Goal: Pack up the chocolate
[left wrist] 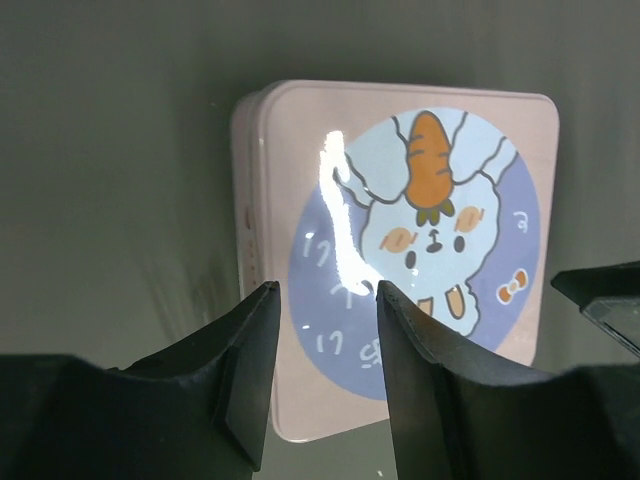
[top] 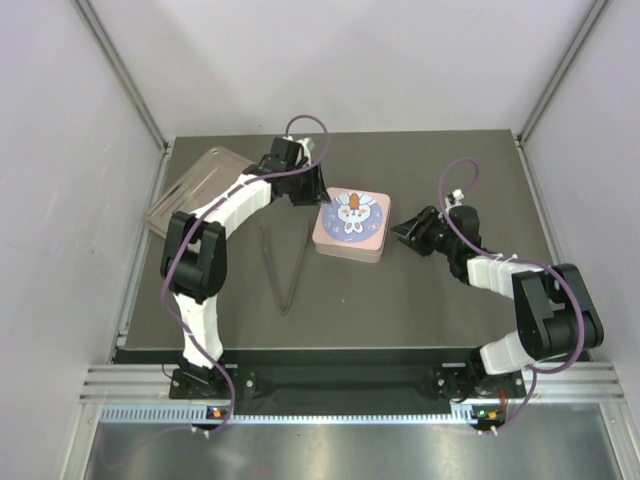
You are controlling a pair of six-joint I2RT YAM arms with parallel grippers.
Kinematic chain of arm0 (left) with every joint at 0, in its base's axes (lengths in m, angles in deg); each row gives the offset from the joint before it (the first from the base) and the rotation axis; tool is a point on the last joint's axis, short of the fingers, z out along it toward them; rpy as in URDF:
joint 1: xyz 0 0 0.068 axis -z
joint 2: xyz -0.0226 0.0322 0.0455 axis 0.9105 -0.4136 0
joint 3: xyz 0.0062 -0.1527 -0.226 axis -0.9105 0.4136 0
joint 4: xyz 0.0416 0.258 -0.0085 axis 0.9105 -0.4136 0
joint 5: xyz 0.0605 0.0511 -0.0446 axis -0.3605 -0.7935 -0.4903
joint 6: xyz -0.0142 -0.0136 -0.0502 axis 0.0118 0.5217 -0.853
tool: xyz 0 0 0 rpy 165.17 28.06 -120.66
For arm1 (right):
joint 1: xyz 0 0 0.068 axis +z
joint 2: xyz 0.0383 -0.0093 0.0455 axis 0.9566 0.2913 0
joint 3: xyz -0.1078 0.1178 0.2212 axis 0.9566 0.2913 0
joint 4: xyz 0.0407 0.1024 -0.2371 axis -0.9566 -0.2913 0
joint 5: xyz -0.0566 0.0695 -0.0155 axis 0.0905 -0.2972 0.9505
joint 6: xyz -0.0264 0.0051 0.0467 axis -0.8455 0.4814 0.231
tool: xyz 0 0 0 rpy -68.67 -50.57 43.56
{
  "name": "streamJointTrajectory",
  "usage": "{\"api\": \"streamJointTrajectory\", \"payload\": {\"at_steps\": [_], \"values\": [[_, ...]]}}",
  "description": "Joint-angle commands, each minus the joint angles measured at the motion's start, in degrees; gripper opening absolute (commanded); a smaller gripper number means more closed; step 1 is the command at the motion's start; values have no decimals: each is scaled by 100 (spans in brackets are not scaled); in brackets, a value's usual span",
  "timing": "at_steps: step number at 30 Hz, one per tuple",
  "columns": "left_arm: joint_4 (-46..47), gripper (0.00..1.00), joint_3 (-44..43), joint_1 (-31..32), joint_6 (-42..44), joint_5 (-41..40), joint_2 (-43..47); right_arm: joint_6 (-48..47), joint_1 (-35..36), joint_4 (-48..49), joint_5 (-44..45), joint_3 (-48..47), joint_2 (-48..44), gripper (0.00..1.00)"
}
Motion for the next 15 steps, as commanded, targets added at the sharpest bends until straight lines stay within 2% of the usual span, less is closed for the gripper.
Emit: {"api": "streamJointTrajectory", "payload": {"at_steps": [1,15], "values": [[-355,49,-378,2,380,-694,174,-201,-35,17,110,-229,-233,47],[-295,48,-589,2,539,-493,-424,-359,-35,-168,189,-282,-339,48]]}}
